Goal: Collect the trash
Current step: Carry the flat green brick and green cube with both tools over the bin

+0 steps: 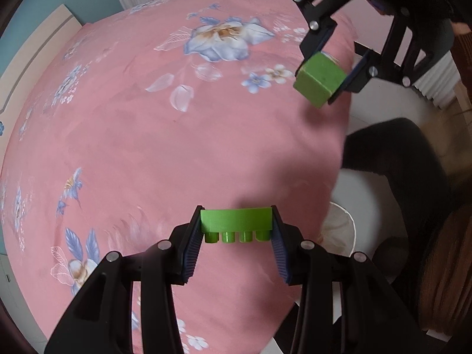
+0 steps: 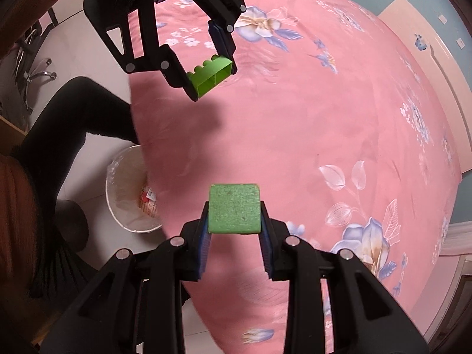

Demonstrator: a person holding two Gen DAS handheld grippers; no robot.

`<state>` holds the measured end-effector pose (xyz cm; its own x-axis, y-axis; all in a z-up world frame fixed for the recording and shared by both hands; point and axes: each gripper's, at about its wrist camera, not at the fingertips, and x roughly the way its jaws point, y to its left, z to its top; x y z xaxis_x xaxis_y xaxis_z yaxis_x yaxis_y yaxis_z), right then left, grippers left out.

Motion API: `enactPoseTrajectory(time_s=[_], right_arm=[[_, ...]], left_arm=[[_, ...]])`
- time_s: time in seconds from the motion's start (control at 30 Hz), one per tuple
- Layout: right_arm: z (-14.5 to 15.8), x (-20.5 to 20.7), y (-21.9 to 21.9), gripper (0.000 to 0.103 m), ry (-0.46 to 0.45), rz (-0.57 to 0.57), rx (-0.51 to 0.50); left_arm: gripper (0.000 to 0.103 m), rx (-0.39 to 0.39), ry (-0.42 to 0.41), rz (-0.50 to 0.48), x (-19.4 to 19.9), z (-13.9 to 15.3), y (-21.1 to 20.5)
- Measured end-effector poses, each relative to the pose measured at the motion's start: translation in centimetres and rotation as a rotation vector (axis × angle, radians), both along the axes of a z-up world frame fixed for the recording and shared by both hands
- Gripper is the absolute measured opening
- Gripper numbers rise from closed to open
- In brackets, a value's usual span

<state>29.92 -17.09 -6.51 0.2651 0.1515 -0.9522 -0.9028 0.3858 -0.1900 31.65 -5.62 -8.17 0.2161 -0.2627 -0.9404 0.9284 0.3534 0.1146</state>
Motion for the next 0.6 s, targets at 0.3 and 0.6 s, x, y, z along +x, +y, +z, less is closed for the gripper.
enactPoseTrajectory(time_s=[0.3, 0.6], right_arm=[[-0.7, -4.5, 1.4, 0.031, -0.004, 0.043, -0.023], [-2.1, -8.4, 3.1, 0.031, -0.014, 0.094, -0.042]], left_arm=[[0.045, 0.008, 0.010, -0.027, -3.8, -1.0, 0.4], [0.045, 0.020, 0.023, -0.067, -7.9, -2.6, 0.7]])
